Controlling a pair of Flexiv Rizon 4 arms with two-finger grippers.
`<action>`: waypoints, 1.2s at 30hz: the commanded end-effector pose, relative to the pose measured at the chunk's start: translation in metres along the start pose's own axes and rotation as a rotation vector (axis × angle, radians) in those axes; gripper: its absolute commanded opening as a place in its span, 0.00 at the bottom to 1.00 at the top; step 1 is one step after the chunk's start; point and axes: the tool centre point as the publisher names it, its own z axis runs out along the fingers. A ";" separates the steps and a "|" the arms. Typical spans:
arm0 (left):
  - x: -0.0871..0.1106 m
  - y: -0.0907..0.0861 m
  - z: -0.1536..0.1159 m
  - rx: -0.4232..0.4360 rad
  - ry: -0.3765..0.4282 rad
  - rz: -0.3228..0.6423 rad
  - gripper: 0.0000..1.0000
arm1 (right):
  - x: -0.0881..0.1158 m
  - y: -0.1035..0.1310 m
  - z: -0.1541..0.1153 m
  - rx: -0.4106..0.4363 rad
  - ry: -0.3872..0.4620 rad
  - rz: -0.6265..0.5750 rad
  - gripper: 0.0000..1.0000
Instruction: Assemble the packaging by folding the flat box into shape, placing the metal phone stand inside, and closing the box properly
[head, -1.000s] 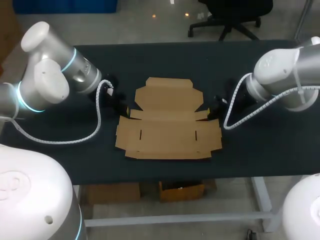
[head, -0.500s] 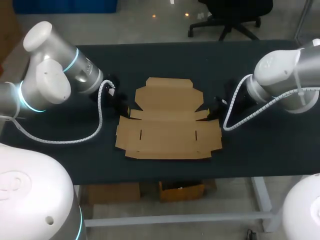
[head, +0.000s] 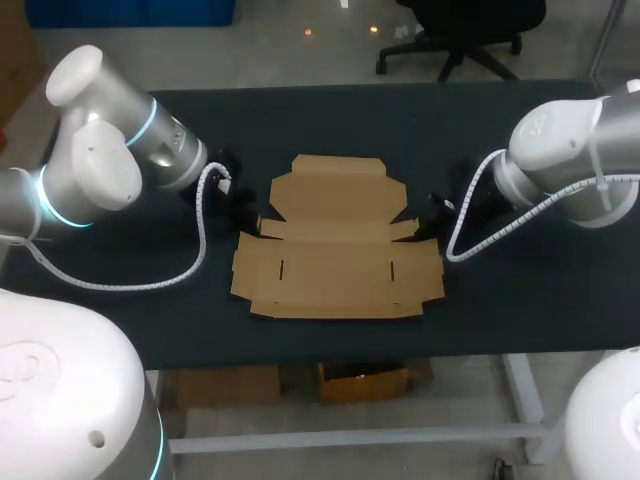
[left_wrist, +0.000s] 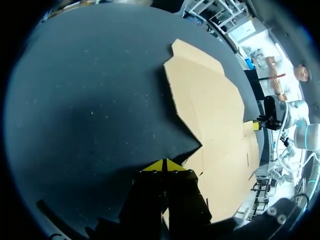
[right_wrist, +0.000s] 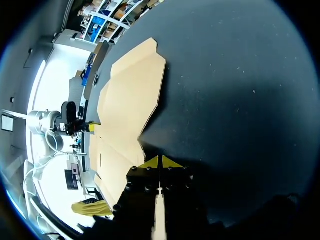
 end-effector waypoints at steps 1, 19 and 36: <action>0.004 0.005 0.007 0.002 -0.004 0.006 0.00 | -0.001 -0.001 -0.002 0.001 0.010 0.000 0.00; 0.011 0.003 0.010 0.006 -0.003 0.026 0.00 | 0.003 0.000 -0.003 -0.001 0.009 -0.005 0.00; 0.020 0.003 0.007 0.017 0.024 0.048 0.00 | 0.006 0.000 -0.003 -0.002 0.010 -0.013 0.00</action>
